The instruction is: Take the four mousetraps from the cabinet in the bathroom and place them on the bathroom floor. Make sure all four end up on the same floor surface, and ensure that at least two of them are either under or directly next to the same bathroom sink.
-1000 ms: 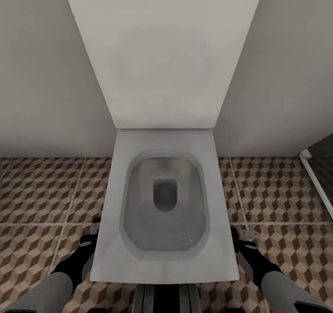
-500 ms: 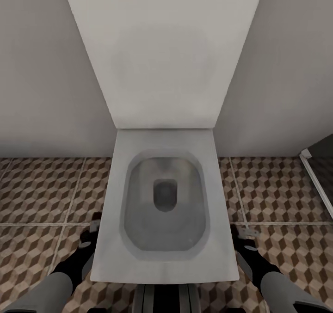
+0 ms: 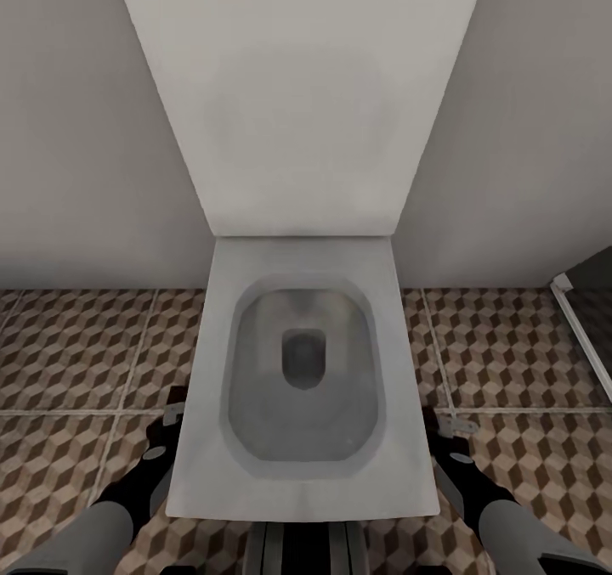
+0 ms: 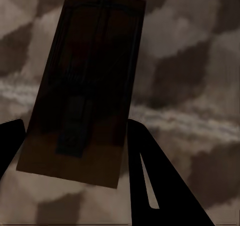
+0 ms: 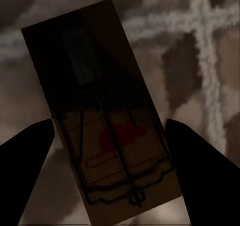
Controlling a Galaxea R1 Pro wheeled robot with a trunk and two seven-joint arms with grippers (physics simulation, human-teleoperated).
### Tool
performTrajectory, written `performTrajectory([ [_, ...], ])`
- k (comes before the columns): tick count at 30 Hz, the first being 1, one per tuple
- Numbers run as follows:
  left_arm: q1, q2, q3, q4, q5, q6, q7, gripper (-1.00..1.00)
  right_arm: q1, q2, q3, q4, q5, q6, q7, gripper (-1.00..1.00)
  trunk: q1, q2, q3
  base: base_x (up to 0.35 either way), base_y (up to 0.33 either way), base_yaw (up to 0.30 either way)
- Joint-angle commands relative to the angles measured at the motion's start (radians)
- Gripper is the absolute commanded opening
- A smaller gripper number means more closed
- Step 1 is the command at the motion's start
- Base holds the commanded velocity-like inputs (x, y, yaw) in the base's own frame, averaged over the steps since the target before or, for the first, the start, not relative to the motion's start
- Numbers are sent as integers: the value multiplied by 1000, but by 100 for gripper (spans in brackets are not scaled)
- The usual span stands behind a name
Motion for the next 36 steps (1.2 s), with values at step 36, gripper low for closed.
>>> performTrajectory([
  [36, 0, -3, -9, 86, 5, -8, 2, -100, -1, 2, -5, 13, -2, -36, 3, -100, 0, 0, 0, 0, 0, 0],
])
